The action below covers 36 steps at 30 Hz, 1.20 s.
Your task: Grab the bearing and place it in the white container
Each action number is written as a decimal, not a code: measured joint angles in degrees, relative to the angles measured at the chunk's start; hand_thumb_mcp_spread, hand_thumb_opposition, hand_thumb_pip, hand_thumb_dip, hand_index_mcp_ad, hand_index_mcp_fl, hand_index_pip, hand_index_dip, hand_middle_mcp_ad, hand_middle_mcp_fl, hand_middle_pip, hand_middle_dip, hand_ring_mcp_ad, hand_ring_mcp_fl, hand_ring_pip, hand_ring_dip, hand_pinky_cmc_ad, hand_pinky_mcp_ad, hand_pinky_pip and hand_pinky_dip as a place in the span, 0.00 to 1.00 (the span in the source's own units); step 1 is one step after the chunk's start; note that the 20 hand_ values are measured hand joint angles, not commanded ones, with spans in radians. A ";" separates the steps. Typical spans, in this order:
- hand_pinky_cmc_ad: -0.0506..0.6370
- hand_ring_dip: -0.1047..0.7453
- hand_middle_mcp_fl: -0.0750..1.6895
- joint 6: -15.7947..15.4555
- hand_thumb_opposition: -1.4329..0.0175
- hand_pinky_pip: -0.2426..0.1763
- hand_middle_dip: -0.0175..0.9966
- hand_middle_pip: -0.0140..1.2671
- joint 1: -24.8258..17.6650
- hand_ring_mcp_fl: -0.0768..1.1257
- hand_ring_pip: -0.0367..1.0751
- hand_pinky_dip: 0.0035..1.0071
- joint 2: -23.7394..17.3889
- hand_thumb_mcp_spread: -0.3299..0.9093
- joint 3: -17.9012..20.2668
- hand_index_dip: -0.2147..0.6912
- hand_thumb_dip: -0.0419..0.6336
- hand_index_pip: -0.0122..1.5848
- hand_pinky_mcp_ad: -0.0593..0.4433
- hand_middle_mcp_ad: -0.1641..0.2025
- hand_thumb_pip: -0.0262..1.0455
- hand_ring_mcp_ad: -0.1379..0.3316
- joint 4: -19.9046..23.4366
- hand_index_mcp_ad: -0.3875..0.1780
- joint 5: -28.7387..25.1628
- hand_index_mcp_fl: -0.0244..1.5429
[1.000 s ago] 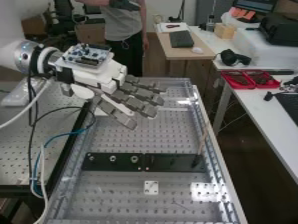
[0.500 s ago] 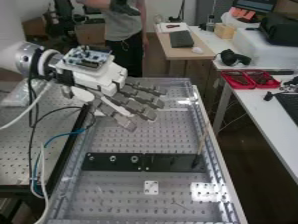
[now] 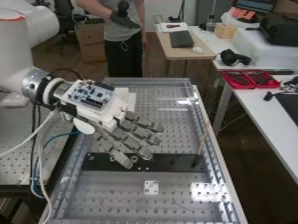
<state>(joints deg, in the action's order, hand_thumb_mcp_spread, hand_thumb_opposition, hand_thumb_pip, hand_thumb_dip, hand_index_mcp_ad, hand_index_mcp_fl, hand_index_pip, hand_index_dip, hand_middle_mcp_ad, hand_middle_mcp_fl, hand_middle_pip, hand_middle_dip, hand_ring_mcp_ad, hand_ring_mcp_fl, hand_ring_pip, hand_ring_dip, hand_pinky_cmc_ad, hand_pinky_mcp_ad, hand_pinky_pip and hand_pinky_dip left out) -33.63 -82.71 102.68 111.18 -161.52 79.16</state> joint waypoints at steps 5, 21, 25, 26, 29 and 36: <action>0.65 0.17 0.05 -0.79 0.48 0.35 0.13 0.10 1.90 0.06 0.11 0.23 2.19 0.47 -0.28 0.30 0.23 0.07 0.71 0.65 0.58 0.65 0.64 0.64 1.16 0.04; 0.65 0.17 0.05 -1.36 0.45 0.35 0.14 0.11 5.77 0.06 0.10 0.25 7.18 0.50 -0.86 0.36 0.34 0.55 0.71 0.65 0.67 0.65 3.46 0.61 7.19 0.04; 0.65 0.17 0.05 -0.77 0.45 0.35 0.14 0.11 5.91 0.06 0.10 0.25 7.76 0.50 -0.63 0.39 0.34 0.65 0.71 0.65 0.67 0.65 4.37 0.61 7.88 0.02; 0.65 0.17 0.05 -0.54 0.45 0.35 0.14 0.11 5.91 0.06 0.10 0.25 7.92 0.50 -0.57 0.39 0.34 0.68 0.71 0.65 0.67 0.65 4.70 0.61 7.95 0.02; 0.64 0.17 0.05 -0.05 0.43 0.35 0.14 0.11 5.89 0.06 0.10 0.25 8.38 0.49 -0.33 0.42 0.34 0.74 0.71 0.65 0.68 0.65 6.42 0.61 8.15 0.02; 0.65 0.17 0.05 0.18 0.42 0.35 0.14 0.11 5.72 0.06 0.10 0.24 9.67 0.53 -0.22 0.48 0.39 0.84 0.71 0.65 0.70 0.65 9.40 0.59 8.46 0.01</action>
<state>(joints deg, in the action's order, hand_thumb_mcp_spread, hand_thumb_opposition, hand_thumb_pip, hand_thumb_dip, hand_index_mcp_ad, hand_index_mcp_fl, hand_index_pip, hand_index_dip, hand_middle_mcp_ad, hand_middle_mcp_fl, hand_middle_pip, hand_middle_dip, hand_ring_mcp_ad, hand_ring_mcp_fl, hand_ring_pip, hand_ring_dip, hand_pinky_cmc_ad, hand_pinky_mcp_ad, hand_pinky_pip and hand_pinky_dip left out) -33.45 -76.99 112.35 110.96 -152.12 87.62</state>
